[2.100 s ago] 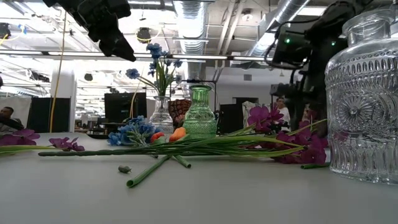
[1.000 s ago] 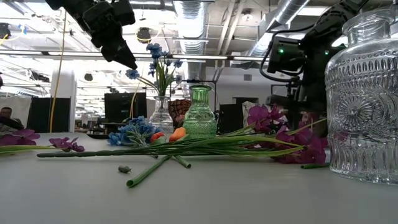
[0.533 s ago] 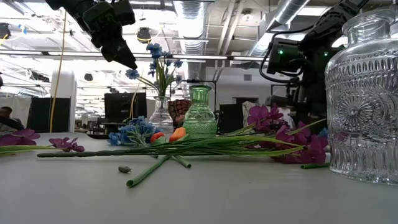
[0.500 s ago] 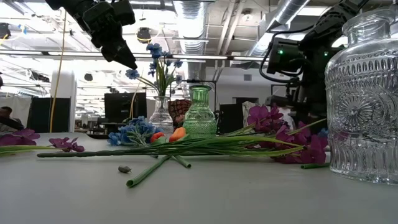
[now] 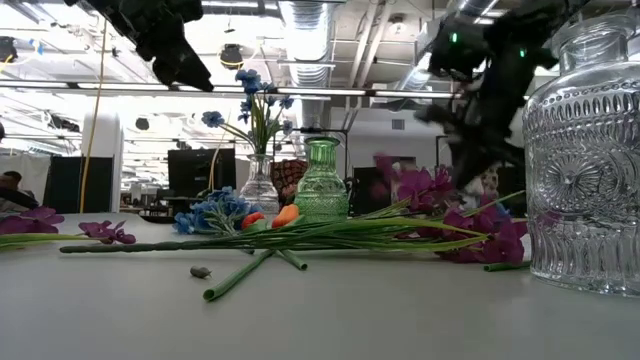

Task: Sort flowers into vase by color
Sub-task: Put the top violet flowers into the green vase

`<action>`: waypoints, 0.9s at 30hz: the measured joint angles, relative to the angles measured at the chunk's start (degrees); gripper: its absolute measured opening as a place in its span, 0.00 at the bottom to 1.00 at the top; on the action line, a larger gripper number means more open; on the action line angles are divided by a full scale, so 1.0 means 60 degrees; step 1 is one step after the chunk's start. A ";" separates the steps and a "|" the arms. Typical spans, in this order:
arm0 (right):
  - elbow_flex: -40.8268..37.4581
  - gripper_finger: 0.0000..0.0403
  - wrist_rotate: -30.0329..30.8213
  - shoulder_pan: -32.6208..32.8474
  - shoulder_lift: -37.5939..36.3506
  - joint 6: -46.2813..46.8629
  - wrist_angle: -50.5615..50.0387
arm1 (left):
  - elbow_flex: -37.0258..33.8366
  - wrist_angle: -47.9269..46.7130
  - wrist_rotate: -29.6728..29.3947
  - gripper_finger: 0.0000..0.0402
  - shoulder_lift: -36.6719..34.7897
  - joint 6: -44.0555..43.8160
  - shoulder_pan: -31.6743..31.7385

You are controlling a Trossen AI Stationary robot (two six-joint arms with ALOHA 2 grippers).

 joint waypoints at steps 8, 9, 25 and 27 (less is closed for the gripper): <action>0.0578 0.05 0.0124 -0.0011 -0.0983 -0.1403 0.0864 | -0.0001 -0.0135 0.0000 0.45 -0.0674 -0.0247 0.0000; 0.0597 0.05 0.0133 -0.0011 -0.1076 -0.1539 0.1025 | -0.0001 -0.0121 0.0002 0.45 -0.0739 -0.0259 0.0000; 0.0627 0.05 0.0296 -0.0011 -0.2451 -0.4496 0.4198 | -0.0001 -0.0113 0.0033 0.45 -0.1045 -0.0361 -0.0002; 0.0627 0.05 0.0296 -0.0011 -0.2498 -0.5008 0.4829 | -0.0001 -0.0113 0.0033 0.45 -0.1045 -0.0361 -0.0001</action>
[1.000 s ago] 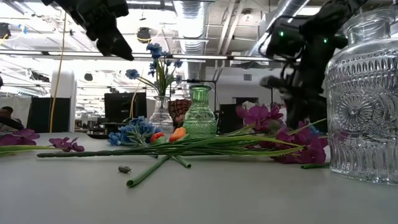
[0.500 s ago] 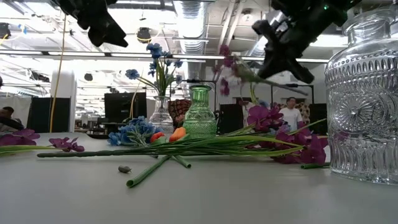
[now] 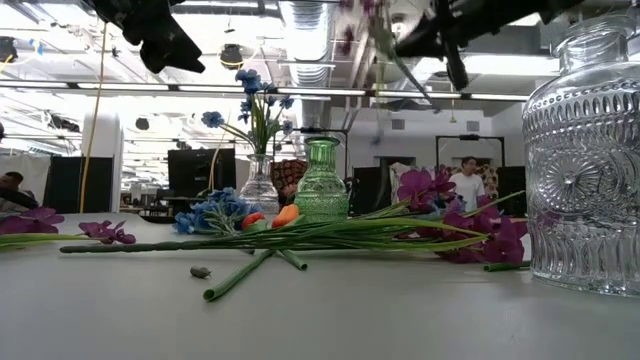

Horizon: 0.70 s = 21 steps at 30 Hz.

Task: Sort flowers into vase by color
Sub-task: Put the top violet flowers into the green vase

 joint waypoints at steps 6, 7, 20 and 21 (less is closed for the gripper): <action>0.0004 0.05 -0.0011 0.0000 0.0254 -0.1110 0.1608 | 0.0000 0.0004 0.0000 0.45 0.0004 0.0000 -0.0002; 0.0004 0.05 -0.0011 -0.0010 0.0267 -0.1198 0.1719 | 0.0000 0.0007 0.0004 0.45 0.0004 0.0000 0.0001; 0.0015 0.05 -0.0131 0.0128 0.1740 -0.3077 0.4948 | 0.0000 0.0093 -0.0006 0.45 0.0008 0.0003 -0.0006; 0.0015 0.05 -0.0240 0.0159 0.1976 -0.3169 0.5279 | 0.0000 0.0087 -0.0003 0.45 0.0010 0.0002 -0.0006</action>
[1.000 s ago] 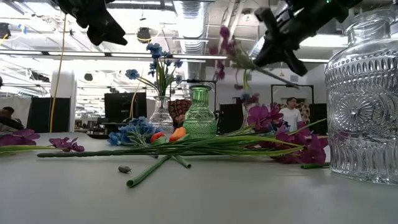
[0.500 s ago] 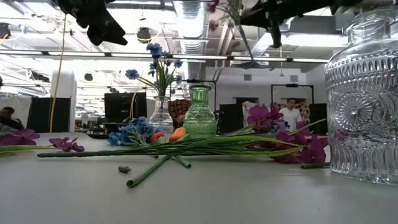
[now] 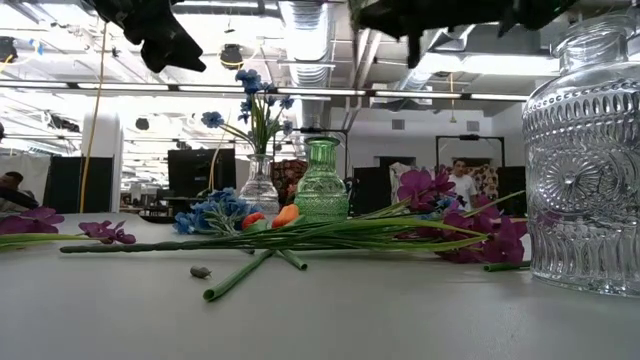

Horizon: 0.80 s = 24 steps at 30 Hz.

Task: Sort flowers into vase by color
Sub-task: Put the top violet flowers into the green vase

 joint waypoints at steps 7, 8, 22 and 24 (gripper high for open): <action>-0.0011 0.05 -0.0097 -0.0007 0.1418 -0.0330 0.1835 | 0.0000 -0.0004 0.0003 0.45 -0.0003 0.0002 0.0000; -0.0014 0.05 -0.0110 -0.0006 0.1594 -0.0435 0.2032 | 0.0000 -0.0004 0.0003 0.45 -0.0003 0.0002 0.0000; -0.0011 0.06 -0.0307 0.0048 0.2954 -0.0933 0.3266 | 0.0000 -0.0007 -0.0011 0.45 -0.0003 0.0002 0.0007; -0.0011 0.07 -0.0309 0.0048 0.2986 -0.0957 0.3092 | 0.0000 -0.0007 -0.0011 0.45 -0.0003 0.0002 0.0007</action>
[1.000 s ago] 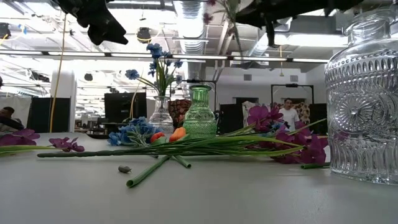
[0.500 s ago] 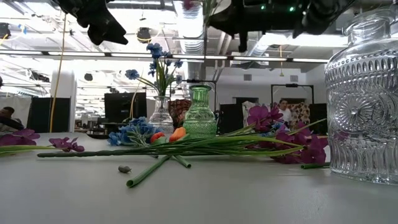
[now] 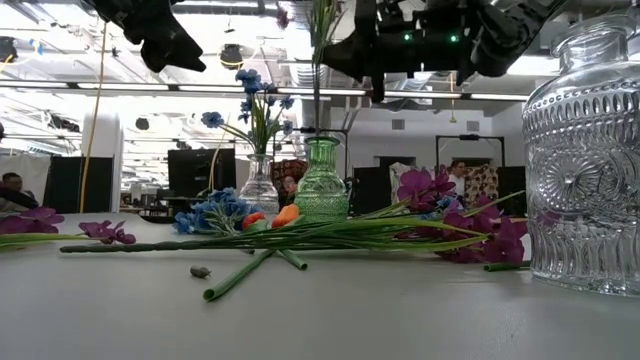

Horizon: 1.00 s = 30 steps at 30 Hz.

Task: Sort flowers into vase by color
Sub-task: Put the top violet flowers into the green vase

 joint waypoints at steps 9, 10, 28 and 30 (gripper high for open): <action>-0.0004 0.10 -0.0005 0.0000 -0.0014 -0.0187 -0.0351 | 0.0000 0.0000 -0.0011 0.45 0.0000 0.0000 0.0000; -0.0004 0.10 -0.0005 0.0000 -0.0014 -0.0187 -0.0439 | 0.0000 0.0000 -0.0011 0.45 0.0000 0.0000 0.0000; 0.0000 0.20 -0.0023 0.0000 -0.0142 -0.0216 -0.1342 | 0.0000 -0.0009 -0.0011 0.45 0.0000 0.0000 0.0000; 0.0000 0.25 -0.0023 0.0000 -0.0207 -0.0224 -0.1607 | 0.0000 -0.0015 -0.0011 0.45 0.0000 -0.0004 0.0000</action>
